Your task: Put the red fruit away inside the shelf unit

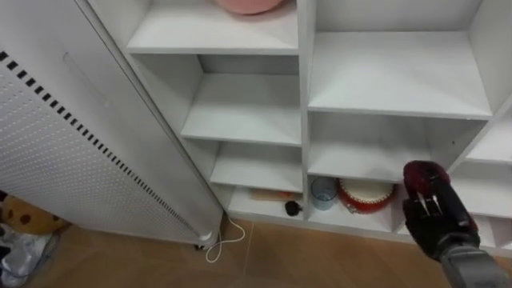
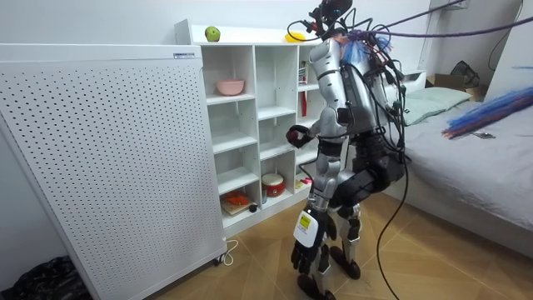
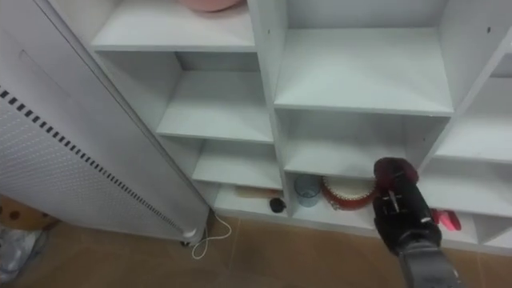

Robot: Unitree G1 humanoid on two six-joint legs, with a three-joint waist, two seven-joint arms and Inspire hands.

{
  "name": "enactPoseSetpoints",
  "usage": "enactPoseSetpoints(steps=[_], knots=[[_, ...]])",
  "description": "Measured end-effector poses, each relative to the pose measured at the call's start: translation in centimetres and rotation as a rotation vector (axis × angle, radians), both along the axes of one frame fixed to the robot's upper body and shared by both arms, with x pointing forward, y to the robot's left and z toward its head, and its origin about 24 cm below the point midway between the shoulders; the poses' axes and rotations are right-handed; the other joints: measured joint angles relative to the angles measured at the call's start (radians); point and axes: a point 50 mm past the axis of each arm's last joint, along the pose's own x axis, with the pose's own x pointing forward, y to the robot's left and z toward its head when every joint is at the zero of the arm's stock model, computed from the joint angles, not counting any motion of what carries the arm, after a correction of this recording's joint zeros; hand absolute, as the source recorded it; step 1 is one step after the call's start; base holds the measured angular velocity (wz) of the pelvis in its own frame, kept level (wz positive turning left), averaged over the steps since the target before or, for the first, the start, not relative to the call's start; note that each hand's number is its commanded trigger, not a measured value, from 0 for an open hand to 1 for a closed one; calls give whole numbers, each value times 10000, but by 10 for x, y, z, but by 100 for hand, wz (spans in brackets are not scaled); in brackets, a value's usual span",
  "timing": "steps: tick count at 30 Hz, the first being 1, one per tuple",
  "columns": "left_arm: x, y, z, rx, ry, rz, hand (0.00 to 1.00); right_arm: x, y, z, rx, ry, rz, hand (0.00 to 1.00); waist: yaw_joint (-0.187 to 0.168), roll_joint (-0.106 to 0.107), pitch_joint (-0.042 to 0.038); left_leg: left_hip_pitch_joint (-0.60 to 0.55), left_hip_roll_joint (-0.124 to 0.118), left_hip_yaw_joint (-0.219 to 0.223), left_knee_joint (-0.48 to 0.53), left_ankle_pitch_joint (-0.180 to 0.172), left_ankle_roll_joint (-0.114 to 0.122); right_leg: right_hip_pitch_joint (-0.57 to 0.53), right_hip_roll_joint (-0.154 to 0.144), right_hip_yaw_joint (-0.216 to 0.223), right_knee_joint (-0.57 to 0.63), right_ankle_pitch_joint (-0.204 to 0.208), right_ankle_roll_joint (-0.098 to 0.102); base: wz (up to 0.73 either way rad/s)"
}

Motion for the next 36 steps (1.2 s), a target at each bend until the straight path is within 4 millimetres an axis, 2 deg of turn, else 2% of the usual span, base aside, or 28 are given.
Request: enactPoseSetpoints(steps=[2,5,10,16,17,22,26,33,36], knots=[[1,0,1,28,-51,-3,0,5,2,9,5,-109,-29,100,0,0,-2,-121,67,1,97,-70,13,-48,17,-49,47,9,-17,-3],[3,-3,1,-14,-111,-191,0,13,5,28,1,-395,-32,100,16,0,-6,-200,108,315,102,-52,73,-241,-61,45,178,2,-1,-1],[0,-1,1,1,-61,-165,0,23,8,56,-429,-505,-190,100,62,56,-41,-416,134,343,278,-58,84,-470,-75,67,295,-3,-7,-1],[-5,-1,0,-172,-9,146,0,22,6,60,-1009,195,-570,100,64,108,-74,-443,116,325,257,-64,91,-488,-91,10,320,-6,-7,0],[-5,-1,0,-167,1,152,0,22,6,61,-1000,232,-597,0,64,110,-75,-443,109,324,257,-64,91,-495,-96,13,329,-7,-9,0],[-8,-1,-1,-140,113,98,0,22,8,71,-1314,196,-680,0,67,151,-102,-428,85,314,399,-63,91,-493,-109,51,455,-52,-6,1],[-13,0,-2,-131,240,128,0,22,9,70,-1298,413,-807,0,92,151,-101,-437,104,303,422,-69,90,-488,-101,104,506,-55,-14,0],[-9,-2,0,-194,15,51,0,22,10,74,-1223,524,-1019,0,367,152,-102,-436,91,288,571,-117,111,-489,-177,79,694,-77,-42,0],[-10,-2,0,-284,-11,26,0,22,11,77,-1272,419,-995,0,367,157,-105,-418,65,262,629,-117,115,-443,-211,70,737,-94,-28,1]])
